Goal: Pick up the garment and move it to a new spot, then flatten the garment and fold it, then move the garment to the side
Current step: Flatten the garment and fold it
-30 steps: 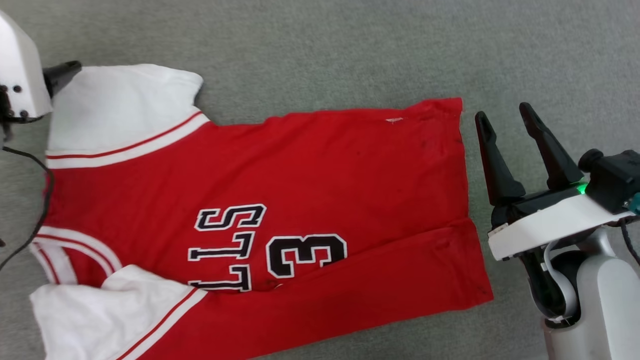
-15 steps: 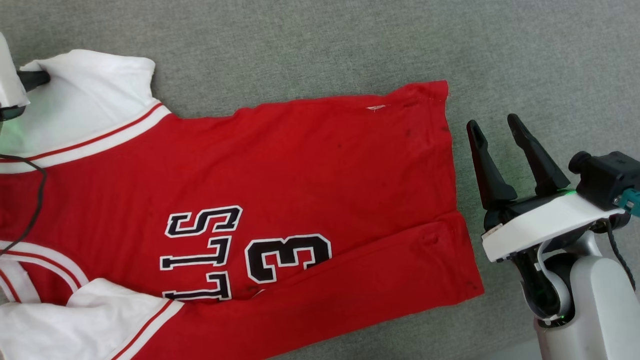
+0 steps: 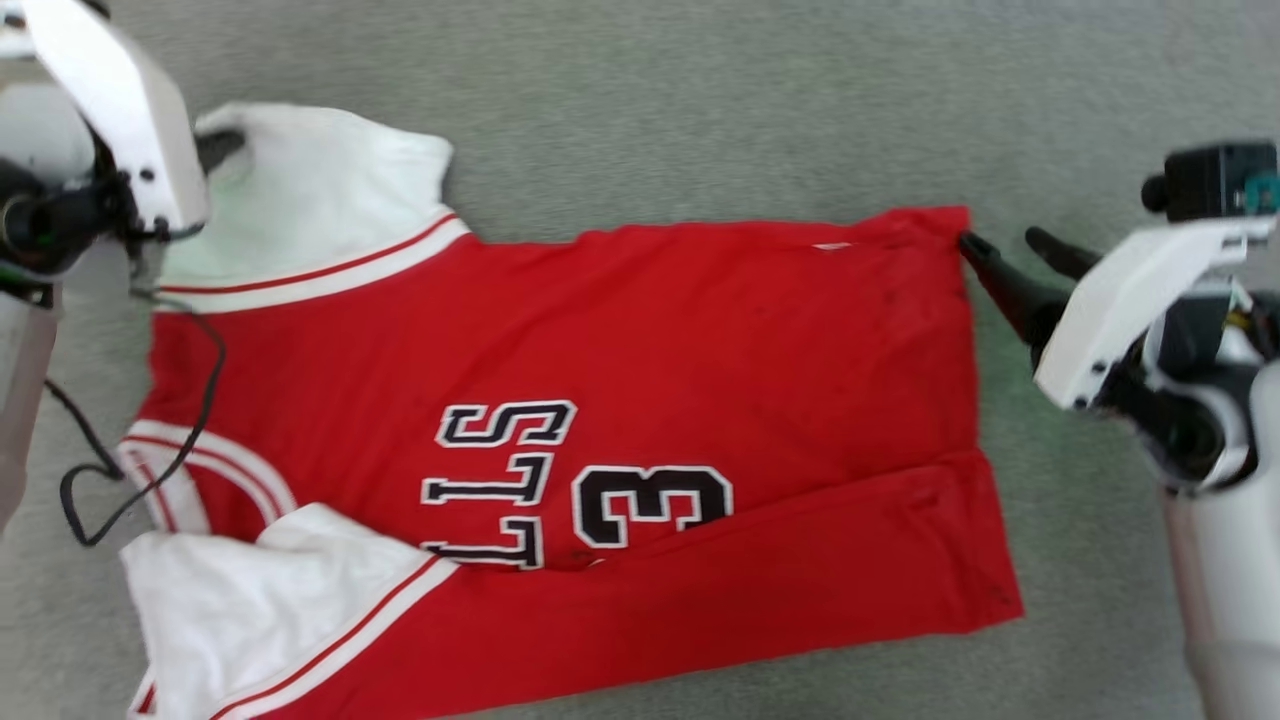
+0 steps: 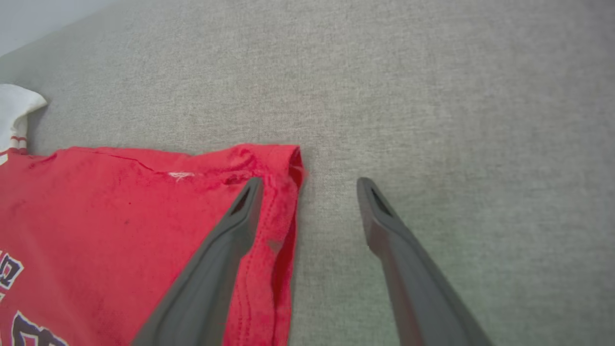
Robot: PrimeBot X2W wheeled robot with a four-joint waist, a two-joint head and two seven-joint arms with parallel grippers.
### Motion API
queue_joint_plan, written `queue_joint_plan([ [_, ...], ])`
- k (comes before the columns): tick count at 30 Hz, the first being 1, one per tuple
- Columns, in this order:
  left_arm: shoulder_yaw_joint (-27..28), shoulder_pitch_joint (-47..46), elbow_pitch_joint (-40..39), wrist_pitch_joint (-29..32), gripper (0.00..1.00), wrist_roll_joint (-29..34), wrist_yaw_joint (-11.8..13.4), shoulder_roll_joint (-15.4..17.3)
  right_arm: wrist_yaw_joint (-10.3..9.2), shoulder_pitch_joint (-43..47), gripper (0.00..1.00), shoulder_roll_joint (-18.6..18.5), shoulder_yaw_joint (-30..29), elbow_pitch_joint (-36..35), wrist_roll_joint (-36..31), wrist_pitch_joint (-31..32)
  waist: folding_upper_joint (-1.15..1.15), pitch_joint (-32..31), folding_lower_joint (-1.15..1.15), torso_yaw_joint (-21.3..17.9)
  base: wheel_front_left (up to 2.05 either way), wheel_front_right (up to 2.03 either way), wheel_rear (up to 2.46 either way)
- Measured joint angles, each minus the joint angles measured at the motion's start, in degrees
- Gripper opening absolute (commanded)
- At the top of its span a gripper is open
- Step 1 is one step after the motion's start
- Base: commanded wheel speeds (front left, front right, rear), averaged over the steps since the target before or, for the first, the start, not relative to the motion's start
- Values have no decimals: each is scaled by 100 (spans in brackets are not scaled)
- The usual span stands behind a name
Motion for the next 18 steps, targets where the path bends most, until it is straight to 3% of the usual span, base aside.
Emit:
queue_joint_plan([
  [11,-141,-310,-346,-191,0,115,-198,-169,0,-1104,100,-155,-73,964,-258,1499,0,266,0,512,0,0,0],
  [12,-147,-310,-358,-223,0,119,-211,-172,1,-1152,90,-155,-67,1028,-268,1634,0,277,0,541,0,0,0],
  [13,-147,-310,-369,-230,0,119,-224,-172,0,-1205,31,-171,-42,1063,-283,1741,0,284,-1,563,0,0,0],
  [14,-148,-310,-377,-244,0,115,-225,-179,0,-1230,0,-190,0,1079,-320,1794,0,287,-1,582,0,0,0],
  [18,-147,-279,-342,-336,0,91,-259,-200,0,-1288,0,-194,107,1140,-278,1836,0,246,-1,625,0,0,0],
])
